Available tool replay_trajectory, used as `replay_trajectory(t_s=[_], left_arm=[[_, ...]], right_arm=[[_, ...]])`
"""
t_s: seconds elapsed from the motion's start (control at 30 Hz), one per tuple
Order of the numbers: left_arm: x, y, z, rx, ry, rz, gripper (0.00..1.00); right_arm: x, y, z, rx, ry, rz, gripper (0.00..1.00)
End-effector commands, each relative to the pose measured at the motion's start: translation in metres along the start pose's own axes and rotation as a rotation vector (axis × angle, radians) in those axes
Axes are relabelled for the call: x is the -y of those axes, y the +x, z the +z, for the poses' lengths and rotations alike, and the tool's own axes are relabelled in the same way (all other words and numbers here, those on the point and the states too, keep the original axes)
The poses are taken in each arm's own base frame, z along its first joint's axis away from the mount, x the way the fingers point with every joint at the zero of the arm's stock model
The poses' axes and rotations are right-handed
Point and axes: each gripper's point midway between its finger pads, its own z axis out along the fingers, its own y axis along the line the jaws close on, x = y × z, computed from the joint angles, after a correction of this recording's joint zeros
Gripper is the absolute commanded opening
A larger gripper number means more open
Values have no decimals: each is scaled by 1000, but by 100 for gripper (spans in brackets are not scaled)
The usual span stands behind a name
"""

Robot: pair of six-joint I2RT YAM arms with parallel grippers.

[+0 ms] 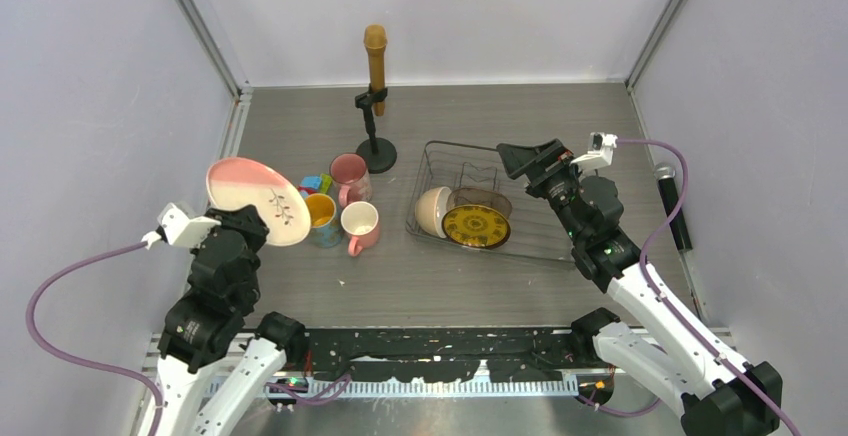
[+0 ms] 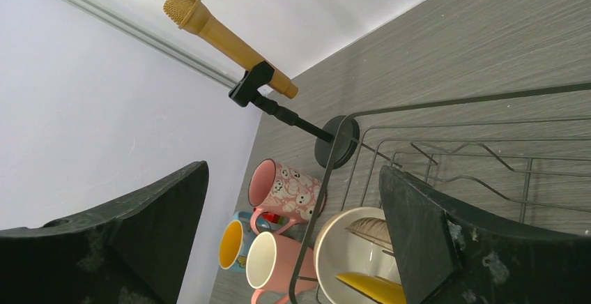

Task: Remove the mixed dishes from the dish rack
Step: Place the plate at the center of the board.

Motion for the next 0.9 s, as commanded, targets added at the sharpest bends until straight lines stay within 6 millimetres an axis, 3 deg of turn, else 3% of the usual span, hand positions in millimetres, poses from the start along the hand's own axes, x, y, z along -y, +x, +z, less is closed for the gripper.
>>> replay_trajectory(t_s=[0.0,0.3,0.5,0.63,0.87], left_arm=[[18,-54,-4,160,-8,-160,0],[16,-51,32,318,-142,-121,0],[-7,-56,38,430,-234,-175,0],[-17,-49,50,423,-278,-160,0],[-46,-27,102,305,-370,-203,0]], right_arm=[[-13,-8,-2,28,-48,-16,99],[-26,-3,-2,-8,-116,-24,99],[-26,-2,-3,-18,-117,-43,99],[-26,0,-2,-29,-118,-45,99],[-25,1,-2,-32,-115,-55,99]])
